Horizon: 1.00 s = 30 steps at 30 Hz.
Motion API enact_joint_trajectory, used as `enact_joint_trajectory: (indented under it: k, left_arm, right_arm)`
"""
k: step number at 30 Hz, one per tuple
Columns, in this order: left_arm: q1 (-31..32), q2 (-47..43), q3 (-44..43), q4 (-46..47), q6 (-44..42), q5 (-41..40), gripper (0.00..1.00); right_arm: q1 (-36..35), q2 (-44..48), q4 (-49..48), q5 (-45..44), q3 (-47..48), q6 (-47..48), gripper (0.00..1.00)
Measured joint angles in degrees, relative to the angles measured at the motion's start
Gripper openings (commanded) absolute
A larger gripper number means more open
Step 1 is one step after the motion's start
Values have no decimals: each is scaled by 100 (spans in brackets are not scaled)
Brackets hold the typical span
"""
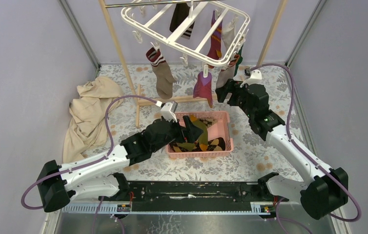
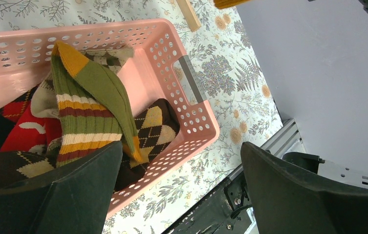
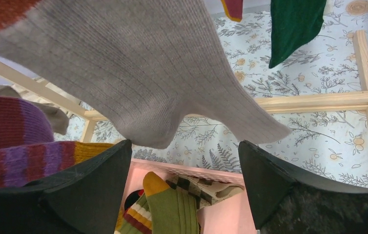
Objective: Remove the socks clipped to the hanger
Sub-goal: Place the sock in the bin, then remove the sock from the hanger.
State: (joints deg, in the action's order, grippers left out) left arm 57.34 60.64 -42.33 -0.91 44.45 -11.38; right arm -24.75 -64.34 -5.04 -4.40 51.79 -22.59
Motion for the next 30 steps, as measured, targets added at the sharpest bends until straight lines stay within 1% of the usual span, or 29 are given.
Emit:
enact_joint_trajectory:
  k: [3,5,7,9,12,13,17,21,24,26,27,28,29,30]
  left_arm:
    - [0,0,0,0,0,0,99]
    - [0,0,0,0,0,2,99]
    - [0,0,-2,0,0,2,99]
    - [0,0,-13,-2,0,4,99]
    - [0,0,-28,-7,0,9,99]
    - [0,0,-44,-7,0,24,99]
    - [4,-39,-146,-46,0,79,98]
    - [7,-225,-295,-149,0,160,97]
    - [26,-378,-424,-170,0,243,97]
    - [44,-442,-498,-170,2,304,97]
    - [48,-466,-527,-173,4,334,97]
    - [55,-481,-553,-175,2,350,97]
    - [61,-496,-566,-173,2,352,98]
    - [72,-511,-568,-173,2,352,98]
  right_arm:
    - [0,-170,-79,0,0,4,88]
    - [0,-264,-109,-2,0,7,86]
    - [0,-354,-164,-9,0,24,77]
    - [0,-424,-223,-46,0,68,62]
    - [0,-481,-354,-52,2,170,37]
    - [0,-481,-391,-50,2,219,31]
    - [0,-385,-603,-35,-7,385,17]
    - [0,-63,-616,39,-35,531,4]
    - [0,247,-597,92,-35,616,0]
    - [0,424,-542,90,-33,636,1]
    - [0,520,-466,90,-31,645,10]
    - [0,592,-402,103,-28,651,23]
    - [0,645,-332,173,-22,667,38]
    - [0,682,-284,289,-13,678,50]
